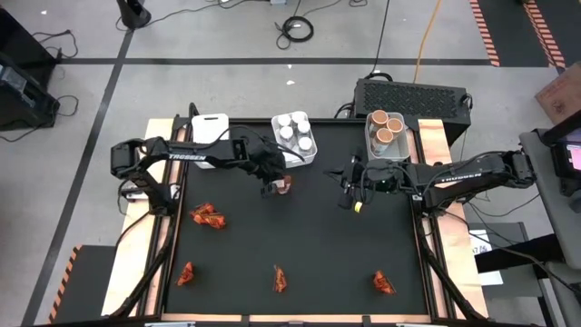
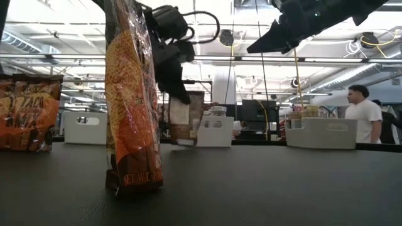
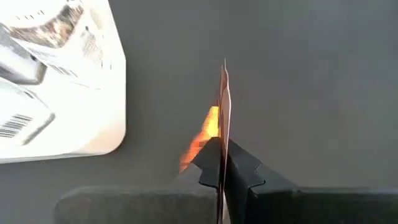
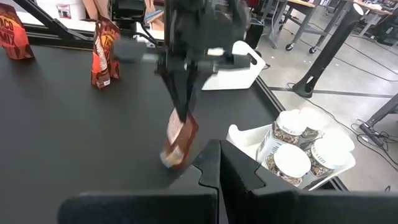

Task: Sort spices by type
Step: Put the orange seasoning pack into the left white bin

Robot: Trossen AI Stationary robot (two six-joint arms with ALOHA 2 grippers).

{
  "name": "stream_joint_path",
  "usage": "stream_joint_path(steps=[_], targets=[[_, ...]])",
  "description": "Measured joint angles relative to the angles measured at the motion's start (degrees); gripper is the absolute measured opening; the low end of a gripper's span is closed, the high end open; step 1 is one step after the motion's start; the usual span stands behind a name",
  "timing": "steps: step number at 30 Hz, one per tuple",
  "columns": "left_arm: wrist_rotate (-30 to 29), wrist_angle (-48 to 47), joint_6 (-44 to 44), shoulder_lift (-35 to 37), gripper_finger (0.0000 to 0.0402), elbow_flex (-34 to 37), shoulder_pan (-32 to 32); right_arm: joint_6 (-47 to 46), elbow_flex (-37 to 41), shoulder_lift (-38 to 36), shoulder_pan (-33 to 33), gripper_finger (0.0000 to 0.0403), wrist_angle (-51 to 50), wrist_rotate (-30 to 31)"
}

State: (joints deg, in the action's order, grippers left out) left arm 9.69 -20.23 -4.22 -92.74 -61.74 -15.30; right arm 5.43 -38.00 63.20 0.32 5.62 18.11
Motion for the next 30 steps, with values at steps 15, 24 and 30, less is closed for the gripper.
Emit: stream_joint_path(steps=[15,24,30], targets=[[-9.0,-20.92,-5.56,16.96,0.0002,-8.12,-10.66,1.44,-0.02,0.0,0.02,0.0,-0.43,-0.17],[-15.92,-28.05,-3.68,19.88,0.0001,-7.92,-27.45,1.49,-0.04,0.02,0.02,0.0,-0.83,-0.19],[-16.33,-26.15,-0.07,18.55,0.0001,-5.02,-37.81,1.49,-0.04,0.02,0.02,0.0,-1.17,-0.19]])
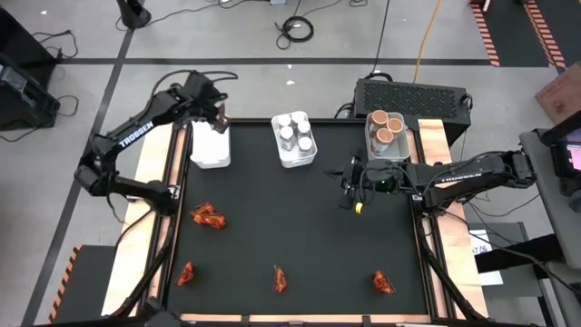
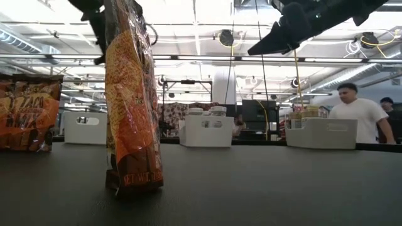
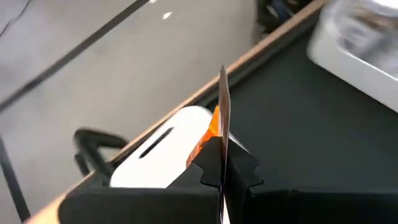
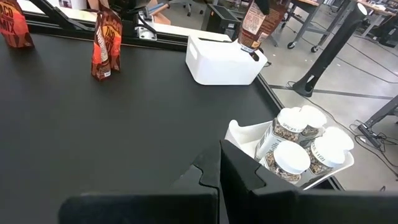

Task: Sort spices by type
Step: Put the orange seasoning pack into the left white bin

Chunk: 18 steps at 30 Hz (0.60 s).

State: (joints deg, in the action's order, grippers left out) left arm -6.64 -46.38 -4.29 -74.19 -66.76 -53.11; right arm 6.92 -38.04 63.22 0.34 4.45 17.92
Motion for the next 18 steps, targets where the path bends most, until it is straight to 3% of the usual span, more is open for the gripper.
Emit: stream_joint_path(steps=[10,18], targets=[[-1.18,10.24,6.77,0.17,0.0,10.76,-9.31,0.66,0.0,0.0,0.0,0.0,-0.18,-0.01],[0.35,18.95,11.49,0.13,0.0,17.09,-10.64,0.68,0.0,0.0,0.0,0.0,-0.07,-0.01]])
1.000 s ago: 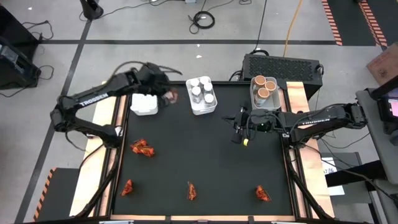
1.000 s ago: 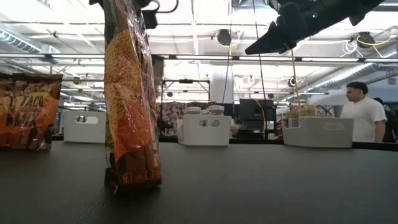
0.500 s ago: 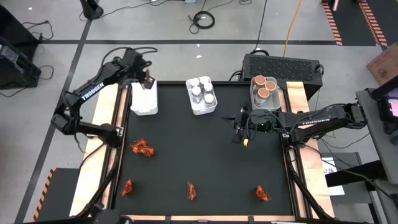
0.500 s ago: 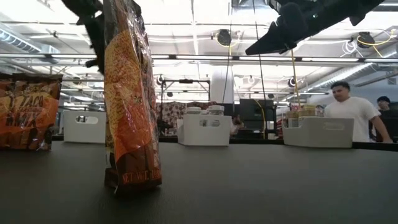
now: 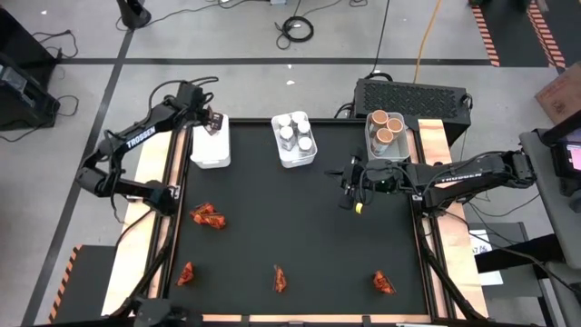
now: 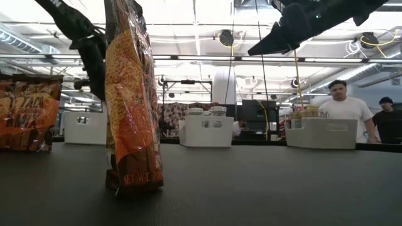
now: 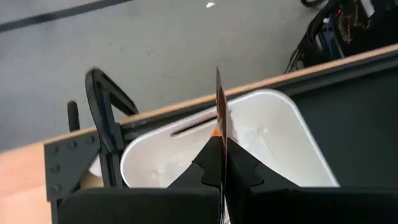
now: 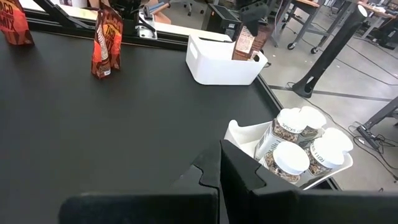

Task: Sort spices by type
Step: Put the orange seasoning pack into the left white bin

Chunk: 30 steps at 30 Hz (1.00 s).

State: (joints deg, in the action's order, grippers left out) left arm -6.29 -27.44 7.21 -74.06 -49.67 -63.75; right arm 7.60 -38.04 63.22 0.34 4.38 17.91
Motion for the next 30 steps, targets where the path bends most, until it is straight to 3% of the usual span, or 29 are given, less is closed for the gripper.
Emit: stream_joint_path(steps=[12,30], targets=[[-0.21,0.06,-0.65,-0.11,0.0004,1.57,0.0,0.17,0.0,0.0,0.0,0.0,0.11,0.0],[-1.08,2.25,-5.24,0.79,0.0126,0.76,0.13,0.17,0.0,0.0,0.0,0.0,0.11,0.0]])
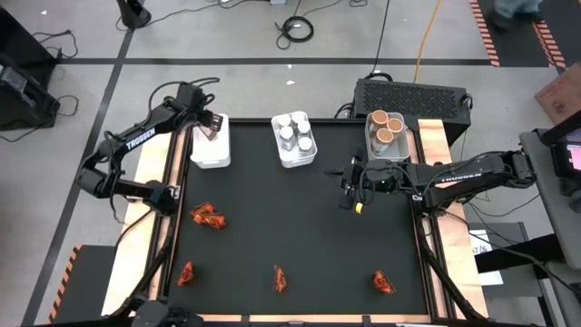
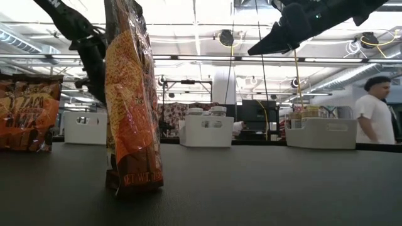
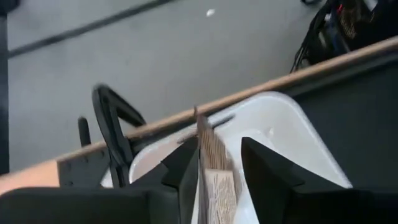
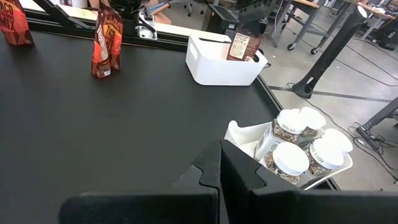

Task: Sort spices by type
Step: Put the orange seasoning pack into the left white bin

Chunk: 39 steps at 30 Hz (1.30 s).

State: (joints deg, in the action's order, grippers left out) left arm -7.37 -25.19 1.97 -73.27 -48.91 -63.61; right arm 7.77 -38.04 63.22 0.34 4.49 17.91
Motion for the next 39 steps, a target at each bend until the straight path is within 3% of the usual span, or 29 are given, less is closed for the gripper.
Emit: stream_joint_path(steps=[5,8,16,19,28,35,39], targets=[[0.25,-2.99,-2.69,3.1,0.0143,-4.32,0.07,0.0,0.0,0.0,0.0,0.0,0.0,0.0],[3.52,-6.6,-4.82,5.79,0.0152,-7.28,1.24,0.0,0.0,0.0,0.0,0.0,0.0,0.01],[26.75,-14.54,-6.11,12.54,0.018,-9.63,11.0,0.43,0.0,0.0,-0.02,0.0,0.0,0.02],[32.46,-19.96,-7.25,13.64,0.0192,-9.61,17.04,0.44,0.0,0.0,-0.02,0.0,0.0,0.02],[32.66,-40.43,-3.83,13.22,0.0215,-9.59,34.52,0.42,0.0,0.0,-0.02,0.0,-0.13,0.02],[20.83,-52.16,-0.8,11.84,0.0215,-9.57,40.89,-3.86,0.0,0.0,0.04,0.0,-0.49,0.0],[19.76,-54.3,-0.76,11.84,0.0215,-8.68,42.29,-3.93,0.0,0.0,0.07,0.0,-0.42,-0.01]])
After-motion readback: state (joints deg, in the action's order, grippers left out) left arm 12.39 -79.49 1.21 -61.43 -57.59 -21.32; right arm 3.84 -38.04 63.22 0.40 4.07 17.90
